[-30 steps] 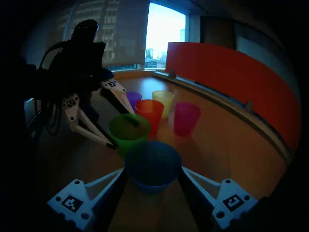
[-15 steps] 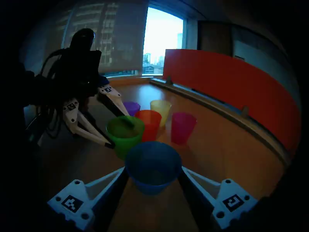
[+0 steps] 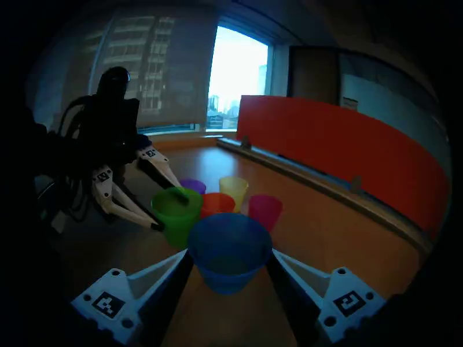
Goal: Pour water
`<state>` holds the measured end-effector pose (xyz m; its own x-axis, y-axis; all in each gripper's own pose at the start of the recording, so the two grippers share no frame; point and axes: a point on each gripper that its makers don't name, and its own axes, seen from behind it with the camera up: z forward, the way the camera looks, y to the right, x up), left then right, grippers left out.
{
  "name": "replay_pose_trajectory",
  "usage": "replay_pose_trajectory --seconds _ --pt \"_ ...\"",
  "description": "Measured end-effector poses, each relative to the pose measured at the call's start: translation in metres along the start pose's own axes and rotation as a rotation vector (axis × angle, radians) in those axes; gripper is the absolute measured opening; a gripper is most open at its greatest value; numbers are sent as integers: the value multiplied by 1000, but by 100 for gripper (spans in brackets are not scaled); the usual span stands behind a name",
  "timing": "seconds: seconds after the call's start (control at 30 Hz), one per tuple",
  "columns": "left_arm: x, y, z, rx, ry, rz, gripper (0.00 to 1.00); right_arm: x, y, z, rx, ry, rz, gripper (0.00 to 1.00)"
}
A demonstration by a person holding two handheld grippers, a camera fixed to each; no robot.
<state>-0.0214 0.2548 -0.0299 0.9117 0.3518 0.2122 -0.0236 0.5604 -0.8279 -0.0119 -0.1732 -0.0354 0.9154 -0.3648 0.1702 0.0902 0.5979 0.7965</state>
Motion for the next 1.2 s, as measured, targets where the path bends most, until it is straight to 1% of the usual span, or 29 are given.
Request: replay_pose_trajectory --seconds 0.27,0.67,1.2 --pt "15 -3 -15 32 47 -7 84 22 -4 -5 -12 69 11 89" --pt "33 -11 -37 77 113 -23 84 46 -7 -9 -22 152 21 89" --pt "49 -13 -53 106 170 -35 84 69 -9 -12 -32 233 29 89"
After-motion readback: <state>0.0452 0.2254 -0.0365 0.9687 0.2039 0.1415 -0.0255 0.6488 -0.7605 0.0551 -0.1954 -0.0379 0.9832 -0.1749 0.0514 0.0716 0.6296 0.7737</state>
